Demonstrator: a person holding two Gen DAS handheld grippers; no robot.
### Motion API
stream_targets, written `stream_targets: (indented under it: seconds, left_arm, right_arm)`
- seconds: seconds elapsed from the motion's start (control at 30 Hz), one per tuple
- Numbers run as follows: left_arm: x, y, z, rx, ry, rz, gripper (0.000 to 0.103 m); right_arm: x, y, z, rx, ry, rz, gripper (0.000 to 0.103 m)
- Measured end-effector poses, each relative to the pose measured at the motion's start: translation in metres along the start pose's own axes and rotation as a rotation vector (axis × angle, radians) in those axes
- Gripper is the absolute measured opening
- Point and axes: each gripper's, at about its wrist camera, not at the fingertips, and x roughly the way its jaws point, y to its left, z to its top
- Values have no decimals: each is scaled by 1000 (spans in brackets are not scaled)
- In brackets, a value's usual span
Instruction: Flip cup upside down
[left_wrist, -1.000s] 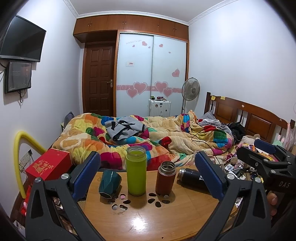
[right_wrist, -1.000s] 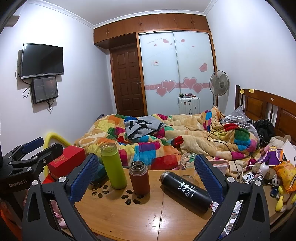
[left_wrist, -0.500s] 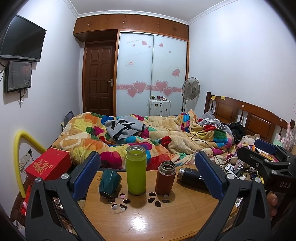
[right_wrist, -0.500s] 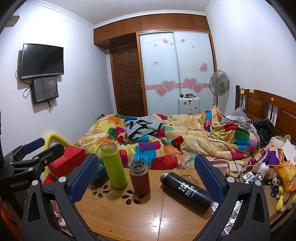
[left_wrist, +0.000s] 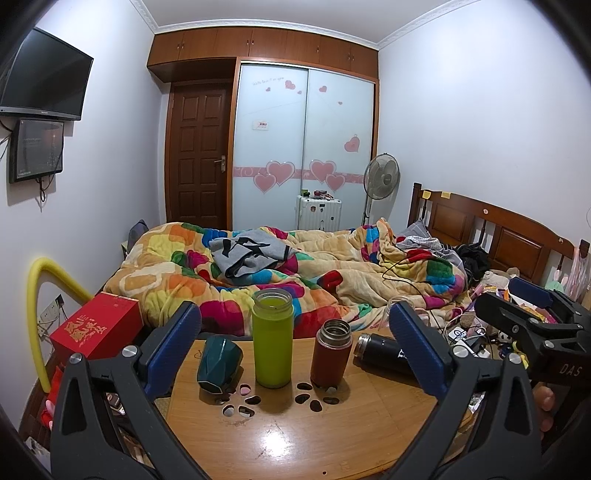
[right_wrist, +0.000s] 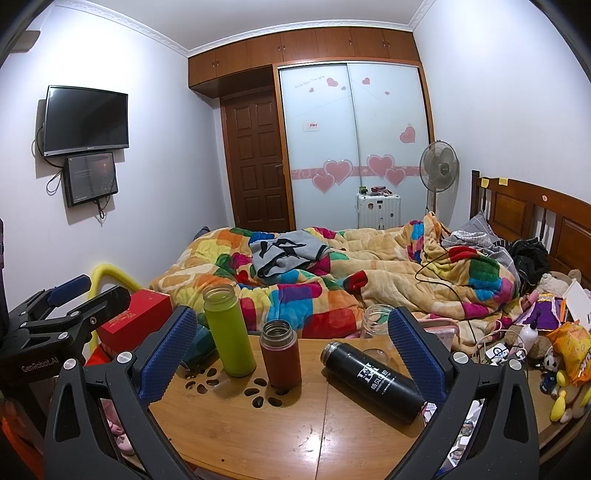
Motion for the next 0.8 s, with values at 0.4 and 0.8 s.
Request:
stream_targets:
  seconds: [0.4, 0.8]
  left_arm:
    - [0, 0, -1, -4, -2, -7, 103]
    - [0, 0, -7, -7, 7, -4, 103]
  right_arm:
    - [0, 0, -1, 1, 1, 0, 103]
    - [1, 0, -1, 0, 2, -1, 103]
